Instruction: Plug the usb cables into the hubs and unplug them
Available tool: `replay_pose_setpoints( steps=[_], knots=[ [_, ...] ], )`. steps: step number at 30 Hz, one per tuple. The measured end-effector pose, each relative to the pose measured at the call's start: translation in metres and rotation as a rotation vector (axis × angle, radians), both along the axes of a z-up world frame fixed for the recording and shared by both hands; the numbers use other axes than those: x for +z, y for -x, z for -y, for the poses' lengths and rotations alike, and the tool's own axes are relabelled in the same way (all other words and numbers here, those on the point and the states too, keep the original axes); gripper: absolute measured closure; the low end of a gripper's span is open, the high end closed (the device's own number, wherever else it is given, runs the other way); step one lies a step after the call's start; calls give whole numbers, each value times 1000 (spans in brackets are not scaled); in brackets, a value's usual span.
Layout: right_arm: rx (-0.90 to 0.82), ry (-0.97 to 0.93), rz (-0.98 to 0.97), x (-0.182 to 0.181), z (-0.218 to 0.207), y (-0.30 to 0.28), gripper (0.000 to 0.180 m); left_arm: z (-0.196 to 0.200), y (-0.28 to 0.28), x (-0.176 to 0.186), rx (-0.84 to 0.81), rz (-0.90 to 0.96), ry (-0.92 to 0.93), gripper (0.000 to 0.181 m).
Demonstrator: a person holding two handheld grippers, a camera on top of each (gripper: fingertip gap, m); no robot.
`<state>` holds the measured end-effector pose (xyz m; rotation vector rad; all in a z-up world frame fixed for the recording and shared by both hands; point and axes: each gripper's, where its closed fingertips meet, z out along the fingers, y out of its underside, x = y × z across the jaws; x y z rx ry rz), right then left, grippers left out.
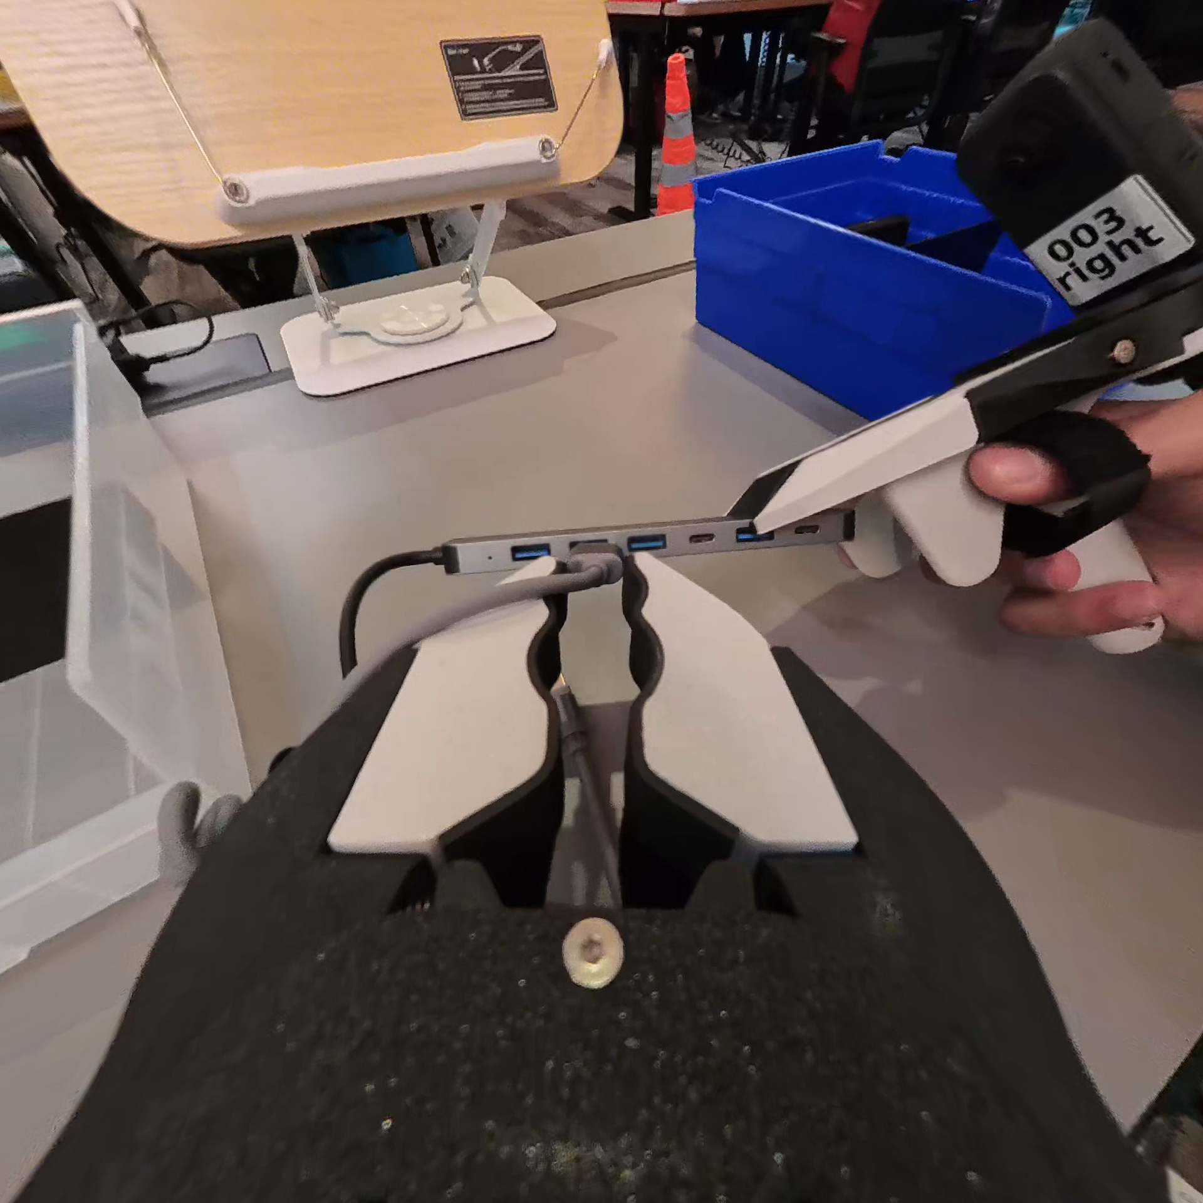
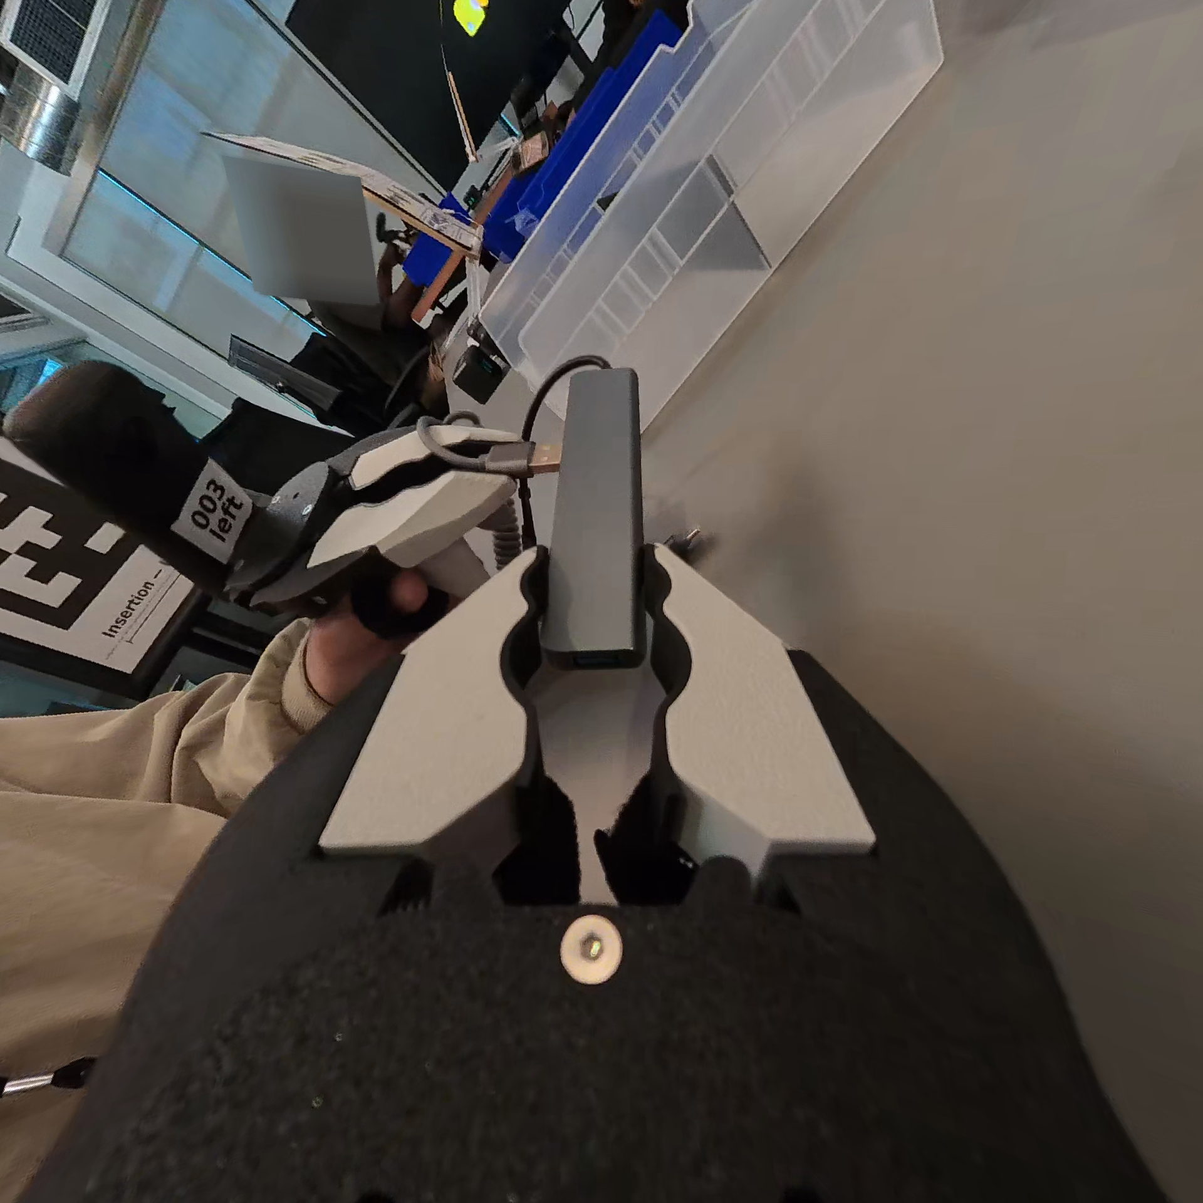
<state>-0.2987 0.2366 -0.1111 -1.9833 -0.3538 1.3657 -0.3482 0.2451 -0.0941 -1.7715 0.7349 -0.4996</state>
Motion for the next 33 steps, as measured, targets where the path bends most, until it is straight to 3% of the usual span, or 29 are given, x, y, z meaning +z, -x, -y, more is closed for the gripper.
replay_pose_setpoints(
  steps=[8, 14, 17, 22, 29, 33],
  knots=[
    [7, -59, 29, 2, 1, 3, 151, -3, 1, -1, 5, 22, 20, 165],
    [8, -353, 158, 26, 7, 9, 151, 2, 5, 27, 26, 83, -128, 165],
    [4, -376, 59, 41, 12, 13, 151, 10, 6, 48, 48, 12, -313, 165],
    [12, -363, 27, 42, 15, 22, 145, 17, -1, 49, 7, -40, -357, 165],
    [7, -326, 85, 30, 12, 21, 149, 28, -16, 43, -47, -161, -449, 165],
    [-1, -477, 253, 31, 13, 19, 149, 29, -16, 45, -69, -100, -404, 165]
  ],
)
